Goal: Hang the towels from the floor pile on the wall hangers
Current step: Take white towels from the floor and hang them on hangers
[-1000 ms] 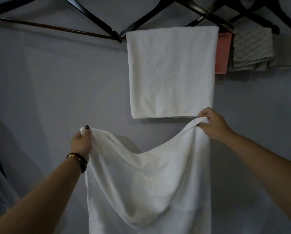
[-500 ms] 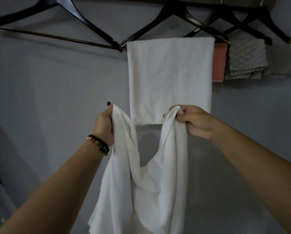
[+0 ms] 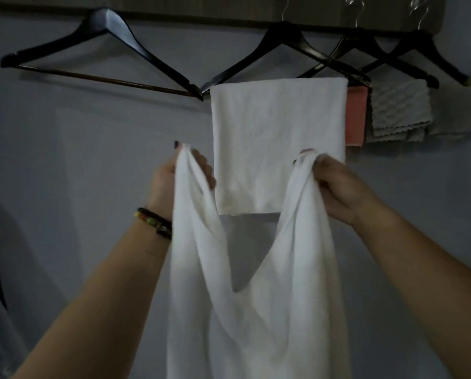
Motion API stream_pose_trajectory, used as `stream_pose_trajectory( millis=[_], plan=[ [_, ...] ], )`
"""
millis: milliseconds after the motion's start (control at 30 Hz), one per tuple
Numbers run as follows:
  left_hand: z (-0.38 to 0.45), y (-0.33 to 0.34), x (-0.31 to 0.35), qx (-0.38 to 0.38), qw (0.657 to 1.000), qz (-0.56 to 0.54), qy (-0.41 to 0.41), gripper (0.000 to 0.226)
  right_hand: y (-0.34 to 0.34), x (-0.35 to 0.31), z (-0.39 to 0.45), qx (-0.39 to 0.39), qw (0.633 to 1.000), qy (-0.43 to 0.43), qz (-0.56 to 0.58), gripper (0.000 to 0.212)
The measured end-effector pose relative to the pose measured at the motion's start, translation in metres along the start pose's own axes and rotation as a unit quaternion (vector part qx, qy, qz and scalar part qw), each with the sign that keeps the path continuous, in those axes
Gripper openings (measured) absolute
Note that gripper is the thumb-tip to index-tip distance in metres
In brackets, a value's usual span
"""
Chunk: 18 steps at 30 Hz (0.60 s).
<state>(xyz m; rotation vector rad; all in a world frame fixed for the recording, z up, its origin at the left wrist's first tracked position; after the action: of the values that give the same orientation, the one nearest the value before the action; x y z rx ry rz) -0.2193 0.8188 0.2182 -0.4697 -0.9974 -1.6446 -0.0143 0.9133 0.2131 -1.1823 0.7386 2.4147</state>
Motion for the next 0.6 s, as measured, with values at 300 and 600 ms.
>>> stream_pose_trajectory(
  millis=[300, 600],
  plan=[
    [-0.066, 0.081, -0.045, -0.124, 0.981, 0.148, -0.007, 0.063, 0.066, 0.027, -0.045, -0.144, 0.984, -0.02, -0.105, 0.032],
    [-0.118, 0.045, -0.088, -0.002, 0.991, 0.136, -0.007, 0.039, 0.043, 0.071, -0.085, -0.065, 0.992, -0.004, -0.112, 0.021]
  ],
)
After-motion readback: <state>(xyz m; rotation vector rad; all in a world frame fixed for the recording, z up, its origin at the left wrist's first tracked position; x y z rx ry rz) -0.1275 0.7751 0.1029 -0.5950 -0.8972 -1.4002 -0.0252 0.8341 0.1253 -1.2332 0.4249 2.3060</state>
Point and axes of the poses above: each hand's wrist, its own z-axis towards the middle knuckle, its own y-axis out of the palm, x = y × z, the point moved 9 cm from there along z, towards the middle knuckle, and after that the axes turned 4 degrees about z, right-handed, at the moved point
